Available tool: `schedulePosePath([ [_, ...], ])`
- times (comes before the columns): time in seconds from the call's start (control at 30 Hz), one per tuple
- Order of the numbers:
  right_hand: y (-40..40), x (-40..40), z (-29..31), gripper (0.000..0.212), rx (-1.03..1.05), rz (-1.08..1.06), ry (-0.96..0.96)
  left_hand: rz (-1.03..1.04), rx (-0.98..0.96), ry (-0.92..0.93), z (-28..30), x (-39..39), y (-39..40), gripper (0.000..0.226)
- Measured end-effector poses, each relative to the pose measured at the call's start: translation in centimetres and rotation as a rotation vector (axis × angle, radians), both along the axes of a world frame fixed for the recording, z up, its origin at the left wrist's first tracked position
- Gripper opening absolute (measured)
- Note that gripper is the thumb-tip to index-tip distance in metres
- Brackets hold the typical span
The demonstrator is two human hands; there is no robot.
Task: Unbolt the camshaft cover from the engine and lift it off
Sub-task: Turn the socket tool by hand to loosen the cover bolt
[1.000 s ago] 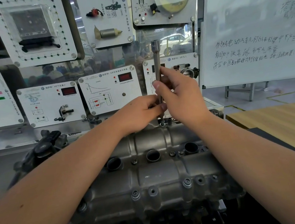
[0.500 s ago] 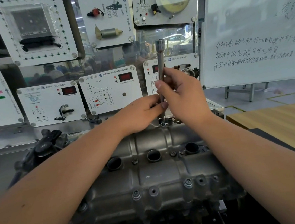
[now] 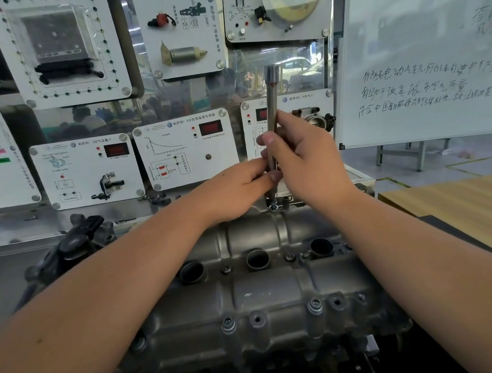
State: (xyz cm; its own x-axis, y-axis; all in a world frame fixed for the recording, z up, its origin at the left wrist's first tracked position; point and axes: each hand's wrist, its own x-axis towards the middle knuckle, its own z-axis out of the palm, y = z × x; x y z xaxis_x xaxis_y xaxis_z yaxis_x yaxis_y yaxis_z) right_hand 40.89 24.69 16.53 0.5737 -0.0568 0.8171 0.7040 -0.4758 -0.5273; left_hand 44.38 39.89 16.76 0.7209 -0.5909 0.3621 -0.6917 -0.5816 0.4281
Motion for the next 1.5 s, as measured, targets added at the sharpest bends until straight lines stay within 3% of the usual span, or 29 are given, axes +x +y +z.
schedulePosePath([
  [0.17, 0.10, -0.11, -0.11, 0.048, 0.018, 0.018, 0.045, 0.008, 0.015, 0.015, 0.19, 0.02, 0.24, 0.031],
  [0.3, 0.15, -0.42, -0.01, 0.023, -0.010, -0.015, -0.020, 0.001, 0.030, -0.013, 0.25, -0.10, 0.01, 0.035],
  [0.5, -0.07, -0.41, 0.06, 0.015, -0.068, -0.012, 0.010, 0.012, -0.008, 0.038, 0.15, -0.15, 0.31, 0.038],
  [0.63, -0.01, -0.26, -0.03, 0.016, -0.068, -0.007, 0.005, 0.029, 0.029, 0.023, 0.24, -0.14, 0.21, 0.037],
  [0.8, 0.09, -0.21, -0.08, 0.043, -0.004, 0.012, 0.031, 0.029, 0.047, 0.003, 0.40, -0.27, 0.00, 0.035],
  [1.0, 0.14, -0.47, -0.04, 0.014, -0.055, 0.004, -0.012, 0.024, 0.014, 0.038, 0.15, -0.18, 0.22, 0.034],
  [1.13, 0.03, -0.36, -0.10, 0.020, -0.048, -0.002, 0.018, 0.016, 0.022, 0.030, 0.18, -0.30, 0.22, 0.034],
  [1.27, 0.18, -0.29, -0.15, 0.047, 0.000, 0.004, 0.052, 0.012, 0.041, 0.007, 0.32, -0.21, -0.05, 0.029],
  [1.4, 0.12, -0.23, -0.10, 0.021, -0.033, -0.051, -0.006, 0.013, 0.029, 0.009, 0.25, -0.20, -0.12, 0.032],
  [1.5, 0.22, -0.29, -0.11, 0.019, -0.056, -0.021, 0.001, 0.013, 0.009, 0.040, 0.11, -0.23, 0.04, 0.034],
])
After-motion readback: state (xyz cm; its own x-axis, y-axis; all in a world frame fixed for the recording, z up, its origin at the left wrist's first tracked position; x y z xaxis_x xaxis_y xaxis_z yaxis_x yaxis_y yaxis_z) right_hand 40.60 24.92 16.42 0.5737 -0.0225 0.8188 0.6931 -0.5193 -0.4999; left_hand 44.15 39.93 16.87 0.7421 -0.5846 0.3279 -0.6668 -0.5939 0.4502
